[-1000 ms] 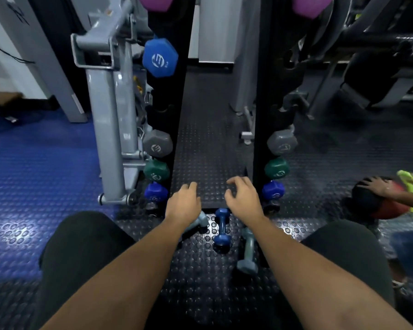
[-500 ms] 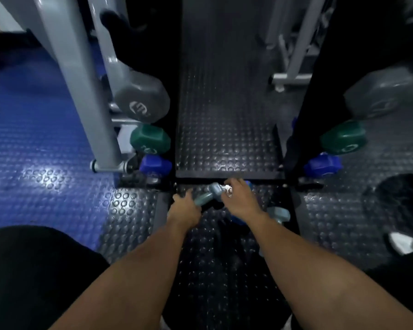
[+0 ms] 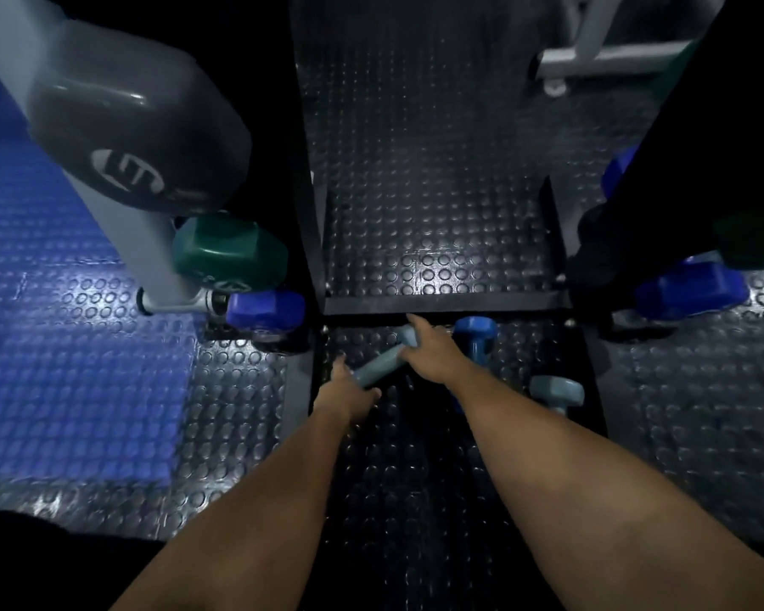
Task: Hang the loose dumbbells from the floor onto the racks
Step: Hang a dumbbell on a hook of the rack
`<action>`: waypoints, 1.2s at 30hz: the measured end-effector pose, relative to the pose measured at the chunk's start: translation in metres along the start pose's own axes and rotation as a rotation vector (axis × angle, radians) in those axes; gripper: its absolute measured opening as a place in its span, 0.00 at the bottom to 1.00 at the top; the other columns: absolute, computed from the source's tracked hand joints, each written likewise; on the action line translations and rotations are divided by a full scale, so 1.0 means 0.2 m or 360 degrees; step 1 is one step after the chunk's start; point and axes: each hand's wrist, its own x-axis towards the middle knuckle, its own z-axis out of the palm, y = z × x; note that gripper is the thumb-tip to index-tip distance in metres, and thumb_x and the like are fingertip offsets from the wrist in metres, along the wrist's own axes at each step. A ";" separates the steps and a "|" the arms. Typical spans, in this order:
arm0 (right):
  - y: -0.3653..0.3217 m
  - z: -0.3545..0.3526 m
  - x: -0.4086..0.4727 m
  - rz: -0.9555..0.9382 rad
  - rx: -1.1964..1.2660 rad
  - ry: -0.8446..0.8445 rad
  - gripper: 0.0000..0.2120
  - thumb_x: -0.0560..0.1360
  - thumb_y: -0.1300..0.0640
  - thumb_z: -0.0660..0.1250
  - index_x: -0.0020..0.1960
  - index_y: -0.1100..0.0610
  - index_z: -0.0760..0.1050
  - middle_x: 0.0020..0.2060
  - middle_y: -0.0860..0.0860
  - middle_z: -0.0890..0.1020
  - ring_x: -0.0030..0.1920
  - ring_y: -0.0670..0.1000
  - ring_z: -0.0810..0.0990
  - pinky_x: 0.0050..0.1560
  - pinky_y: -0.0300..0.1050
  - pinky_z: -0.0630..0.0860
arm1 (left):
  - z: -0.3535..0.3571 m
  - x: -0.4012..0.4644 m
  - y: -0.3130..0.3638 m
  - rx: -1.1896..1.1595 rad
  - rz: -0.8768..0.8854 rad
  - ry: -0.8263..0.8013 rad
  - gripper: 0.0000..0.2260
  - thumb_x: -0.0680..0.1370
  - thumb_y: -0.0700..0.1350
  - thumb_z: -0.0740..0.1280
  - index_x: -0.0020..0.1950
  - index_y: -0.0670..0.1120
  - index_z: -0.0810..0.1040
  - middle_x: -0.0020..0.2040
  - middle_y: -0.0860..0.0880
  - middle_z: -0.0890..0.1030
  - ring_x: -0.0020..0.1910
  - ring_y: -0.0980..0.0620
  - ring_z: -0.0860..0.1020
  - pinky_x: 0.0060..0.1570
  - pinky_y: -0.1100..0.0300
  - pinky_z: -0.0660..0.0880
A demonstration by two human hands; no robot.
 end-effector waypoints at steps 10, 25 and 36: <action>0.04 -0.03 -0.15 0.0084 0.0255 0.0221 0.19 0.76 0.57 0.70 0.66 0.46 0.75 0.61 0.56 0.81 0.59 0.57 0.81 0.62 0.51 0.79 | -0.03 -0.05 0.01 -0.0073 0.0116 0.0164 0.32 0.78 0.43 0.66 0.80 0.60 0.61 0.60 0.43 0.81 0.41 0.48 0.80 0.27 0.63 0.70; 0.00 -0.55 -1.08 0.0042 0.0824 0.0663 0.33 0.56 0.42 0.76 0.60 0.52 0.83 0.48 0.48 0.88 0.48 0.50 0.86 0.53 0.51 0.84 | -0.40 -1.16 0.30 0.0024 0.0720 0.0404 0.33 0.72 0.43 0.64 0.78 0.60 0.67 0.63 0.46 0.83 0.58 0.45 0.83 0.57 0.56 0.81; -0.73 -1.17 -1.92 -0.0702 0.1069 0.1118 0.19 0.65 0.44 0.80 0.54 0.45 0.84 0.46 0.46 0.88 0.48 0.50 0.86 0.57 0.55 0.83 | -1.19 -2.13 0.52 0.0084 0.1307 0.1053 0.32 0.74 0.48 0.65 0.79 0.61 0.64 0.62 0.45 0.83 0.61 0.42 0.81 0.60 0.51 0.78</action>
